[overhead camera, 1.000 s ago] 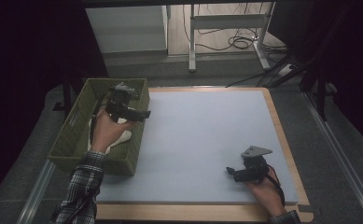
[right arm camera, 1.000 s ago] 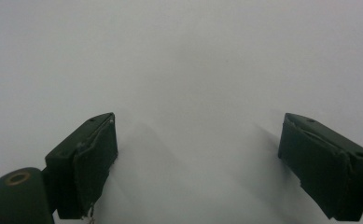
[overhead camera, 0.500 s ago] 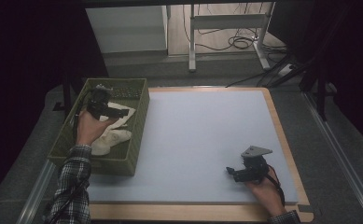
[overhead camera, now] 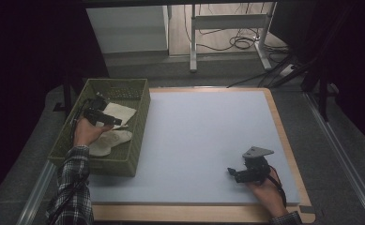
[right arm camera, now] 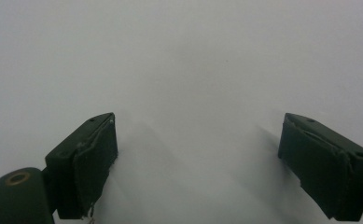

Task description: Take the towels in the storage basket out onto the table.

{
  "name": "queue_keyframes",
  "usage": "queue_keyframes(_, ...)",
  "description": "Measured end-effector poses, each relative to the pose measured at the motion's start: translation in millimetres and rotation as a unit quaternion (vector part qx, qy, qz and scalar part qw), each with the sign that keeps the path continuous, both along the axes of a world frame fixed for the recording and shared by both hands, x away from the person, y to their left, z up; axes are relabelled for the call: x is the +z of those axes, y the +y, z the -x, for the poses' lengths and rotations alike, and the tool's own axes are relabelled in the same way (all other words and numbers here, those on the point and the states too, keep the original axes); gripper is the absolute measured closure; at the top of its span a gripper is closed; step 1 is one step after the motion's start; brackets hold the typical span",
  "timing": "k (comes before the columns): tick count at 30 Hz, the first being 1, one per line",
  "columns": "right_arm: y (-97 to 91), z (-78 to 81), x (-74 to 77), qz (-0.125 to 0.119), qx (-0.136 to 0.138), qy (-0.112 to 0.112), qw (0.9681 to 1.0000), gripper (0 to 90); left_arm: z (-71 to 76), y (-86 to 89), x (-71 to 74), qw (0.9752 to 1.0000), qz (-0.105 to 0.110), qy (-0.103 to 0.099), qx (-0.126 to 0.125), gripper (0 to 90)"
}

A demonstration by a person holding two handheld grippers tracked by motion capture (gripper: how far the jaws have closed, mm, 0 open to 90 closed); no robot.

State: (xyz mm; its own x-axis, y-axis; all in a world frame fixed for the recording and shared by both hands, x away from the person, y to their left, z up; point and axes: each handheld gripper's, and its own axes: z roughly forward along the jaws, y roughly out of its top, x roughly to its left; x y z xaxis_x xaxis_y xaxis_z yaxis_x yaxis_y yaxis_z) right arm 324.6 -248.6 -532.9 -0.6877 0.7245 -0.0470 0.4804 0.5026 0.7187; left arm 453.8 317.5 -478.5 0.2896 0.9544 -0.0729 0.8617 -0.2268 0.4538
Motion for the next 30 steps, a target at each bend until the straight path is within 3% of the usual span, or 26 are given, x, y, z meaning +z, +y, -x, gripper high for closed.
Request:
queue_keyframes(2,0.0,0.0,0.0,0.000,0.000,0.000,1.0000,12.0,-2.8,0.5,-4.4,0.9997,-0.008,0.021,0.004,1.6)
queue_keyframes(3,0.0,0.0,0.0,0.000,0.000,0.000,1.0000,12.0,-5.4,0.7,-9.6,0.9990,-0.006,0.043,0.007,1.6)
queue_keyframes(4,0.0,0.0,0.0,0.000,0.000,0.000,1.0000,12.0,-5.4,0.7,-9.6,0.9990,-0.006,0.043,0.007,1.6)
queue_keyframes(5,0.0,0.0,0.0,0.000,0.000,0.000,1.0000,12.0,-8.1,0.6,-15.5,0.9978,-0.017,0.063,0.009,1.7)
queue_keyframes(7,0.0,0.0,0.0,0.000,0.000,0.000,1.0000,12.0,-9.4,0.4,-18.6,0.9970,-0.016,0.075,0.013,2.0)
queue_keyframes(8,0.0,0.0,0.0,0.000,0.000,0.000,1.0000,12.0,-11.5,-0.9,-25.2,0.9942,-0.022,0.104,0.016,4.5)
queue_keyframes(9,0.0,0.0,0.0,0.000,0.000,0.000,1.0000,12.0,-11.5,-0.9,-25.2,0.9942,-0.022,0.104,0.016,5.6)
queue_keyframes(12,0.0,0.0,0.0,0.000,0.000,0.000,1.0000,12.0,-12.9,-5.9,-36.0,0.9875,-0.047,0.150,0.005,9.3)
queue_keyframes(14,-0.1,0.0,0.0,0.000,0.000,0.000,1.0000,12.0,-12.0,-9.3,-34.1,0.9865,-0.059,0.153,-0.002,14.8)
queue_keyframes(15,-0.1,0.0,0.0,0.000,0.000,0.000,1.0000,12.0,-10.3,-10.0,-30.8,0.9872,-0.055,0.150,-0.005,28.8)
queue_keyframes(16,-0.1,0.0,0.0,0.000,0.000,0.000,1.0000,12.0,-10.3,-10.0,-30.8,0.9872,-0.055,0.150,-0.005,35.7)
queue_keyframes(17,-0.1,0.0,0.0,0.000,0.000,0.000,1.0000,12.0,-8.3,-9.6,-28.9,0.9877,-0.059,0.145,-0.008,35.7)
queue_keyframes(19,-0.1,0.0,0.0,0.000,0.000,0.000,1.0000,12.0,-6.5,-8.5,-27.2,0.9875,-0.070,0.142,-0.006,56.0)
queue_keyframes(20,-0.1,0.0,0.0,0.000,0.000,0.000,1.0000,12.0,-5.5,-6.9,-25.7,0.9872,-0.069,0.143,-0.004,72.0)
queue_keyframes(23,-0.1,0.0,0.0,0.000,0.000,0.000,1.0000,12.0,-5.0,-5.2,-25.0,0.9875,-0.060,0.146,-0.002,75.1)
queue_keyframes(25,0.0,0.0,0.0,0.000,0.000,0.000,1.0000,12.0,-4.2,-3.8,-23.1,0.9889,-0.050,0.140,0.003,76.2)
queue_keyframes(26,0.0,0.0,0.0,0.000,0.000,0.000,1.0000,11.9,-3.7,-2.4,-20.7,0.9902,-0.042,0.133,0.003,76.4)
queue_keyframes(27,0.0,0.0,0.0,0.000,0.000,0.000,1.0000,12.0,-2.1,0.1,-15.0,0.9933,-0.027,0.112,0.004,76.4)
queue_keyframes(28,0.0,0.0,0.0,0.000,0.000,0.000,1.0000,12.0,-0.9,1.1,-11.9,0.9948,-0.019,0.099,0.005,76.3)
queue_keyframes(29,0.0,0.0,0.0,0.000,0.000,0.000,1.0000,12.0,-0.9,1.1,-11.9,0.9948,-0.019,0.099,0.005,76.2)
queue_keyframes(30,0.0,0.0,0.0,0.000,0.000,0.000,1.0000,12.0,0.5,2.2,-8.6,0.9961,-0.015,0.086,0.006,76.2)
